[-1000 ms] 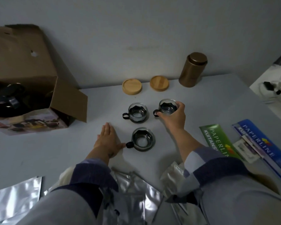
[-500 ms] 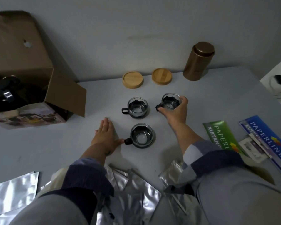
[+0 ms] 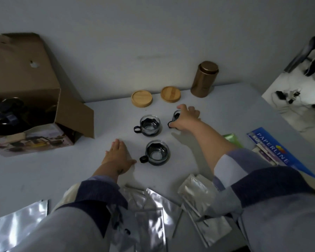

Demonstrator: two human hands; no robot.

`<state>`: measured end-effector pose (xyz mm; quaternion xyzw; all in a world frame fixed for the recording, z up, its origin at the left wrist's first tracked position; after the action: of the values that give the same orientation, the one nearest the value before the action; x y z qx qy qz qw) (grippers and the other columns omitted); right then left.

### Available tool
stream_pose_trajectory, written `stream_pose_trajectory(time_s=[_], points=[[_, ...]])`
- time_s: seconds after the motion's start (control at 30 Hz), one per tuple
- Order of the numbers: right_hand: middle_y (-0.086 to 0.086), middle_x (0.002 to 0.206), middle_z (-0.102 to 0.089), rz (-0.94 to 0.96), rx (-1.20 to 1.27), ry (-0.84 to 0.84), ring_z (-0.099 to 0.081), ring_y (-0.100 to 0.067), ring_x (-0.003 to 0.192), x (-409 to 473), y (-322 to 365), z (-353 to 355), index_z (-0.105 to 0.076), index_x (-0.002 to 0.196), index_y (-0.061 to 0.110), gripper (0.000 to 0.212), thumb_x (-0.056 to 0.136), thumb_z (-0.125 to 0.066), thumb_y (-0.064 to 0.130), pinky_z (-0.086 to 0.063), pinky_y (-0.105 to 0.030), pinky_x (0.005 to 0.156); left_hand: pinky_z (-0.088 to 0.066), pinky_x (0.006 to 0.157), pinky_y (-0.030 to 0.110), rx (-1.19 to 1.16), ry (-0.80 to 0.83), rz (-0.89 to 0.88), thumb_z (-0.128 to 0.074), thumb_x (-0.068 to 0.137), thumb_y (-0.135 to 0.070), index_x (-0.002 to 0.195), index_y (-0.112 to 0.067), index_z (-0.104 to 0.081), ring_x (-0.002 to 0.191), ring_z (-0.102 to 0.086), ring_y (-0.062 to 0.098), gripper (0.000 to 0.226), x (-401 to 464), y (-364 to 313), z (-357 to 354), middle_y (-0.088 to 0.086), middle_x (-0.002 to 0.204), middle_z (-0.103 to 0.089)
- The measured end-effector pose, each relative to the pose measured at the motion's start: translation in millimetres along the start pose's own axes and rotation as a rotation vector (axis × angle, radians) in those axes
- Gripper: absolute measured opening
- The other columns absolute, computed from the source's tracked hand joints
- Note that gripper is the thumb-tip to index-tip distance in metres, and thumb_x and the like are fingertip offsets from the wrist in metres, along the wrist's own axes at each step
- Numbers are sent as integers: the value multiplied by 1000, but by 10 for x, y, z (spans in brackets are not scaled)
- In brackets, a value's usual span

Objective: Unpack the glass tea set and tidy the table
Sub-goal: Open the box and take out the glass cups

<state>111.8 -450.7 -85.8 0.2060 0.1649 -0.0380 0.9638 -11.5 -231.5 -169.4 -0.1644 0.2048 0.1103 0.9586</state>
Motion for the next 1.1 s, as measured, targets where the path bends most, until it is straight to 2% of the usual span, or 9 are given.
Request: stream_pose_trajectory(time_s=[0.17,0.33,0.43,0.53,0.67,0.77,0.83,1.0,1.1], points=[[-12,145,-33,200,-28,83,-31,-31,135,-339,660,-40,-39,140,21,61,86,-63,35,-32,-38,108,-18,118,34,-88,-172,-57,-49,96,-27,151,-11,-17,146,-15,21,65,-138,185,568,6,159,-15],[-9,144,-41,354,154,149,-52,-24,121,-641,1460,-344,-43,139,14,54,90,-61,28,-40,-26,91,-37,108,42,-143,-427,-78,-39,89,-26,128,-17,-50,132,-42,27,41,-345,679,1283,12,140,-48],[-7,141,-46,435,191,163,-52,-23,122,-790,2011,-567,-47,137,14,49,91,-60,27,-42,-25,81,-36,109,40,-187,-614,-30,-48,93,-19,135,-19,-48,137,-36,23,42,-559,1027,1632,6,147,-41],[-5,134,-56,519,237,139,-53,-20,122,-883,2434,-708,-53,133,12,44,91,-60,24,-40,-23,89,-29,115,40,-178,-742,53,-50,94,-19,143,-17,-39,144,-23,19,50,-648,1342,1817,4,154,-30],[-4,122,-64,558,360,78,-59,-16,113,-1001,3009,-901,-59,126,13,35,91,-59,14,-40,-18,91,-16,120,42,-105,-694,140,-51,94,-26,147,-11,-28,147,-11,22,60,-576,1934,1966,8,157,-22],[1,122,-63,531,355,91,-59,-16,113,-1029,3355,-1125,-58,127,20,39,89,-60,18,-48,-34,100,-7,121,40,-14,-601,178,-53,92,-35,150,-9,-19,148,-4,22,71,-464,2289,2006,7,159,-15],[1,130,-58,521,212,120,-56,-20,119,-1032,3518,-1271,-53,132,21,43,89,-59,22,-46,-33,99,-6,121,39,19,-528,188,-51,93,-38,151,-9,-15,148,-2,22,75,-424,2486,1988,7,160,-10],[-11,112,-60,380,-106,128,-59,-26,96,-906,3696,-1570,-58,121,2,29,91,-54,4,-45,-23,63,-6,120,34,122,-450,179,-36,97,-50,152,-9,-6,148,-1,20,75,-436,2674,1834,6,160,-1],[-17,142,-36,412,-238,105,-44,-34,124,-814,3864,-1748,-47,133,0,47,87,-58,2,-46,-36,97,-5,120,34,138,-467,171,-32,97,-51,152,-10,-4,148,0,20,74,-415,2695,1812,6,160,0]])
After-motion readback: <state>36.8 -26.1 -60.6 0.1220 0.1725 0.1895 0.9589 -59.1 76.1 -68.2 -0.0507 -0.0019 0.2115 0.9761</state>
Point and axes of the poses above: each hand's wrist, its own x-axis towards the middle knuckle, its own z-axis out of the back of the hand, y = z × x, the point moved 5 cm from there along x, towards the middle knuckle
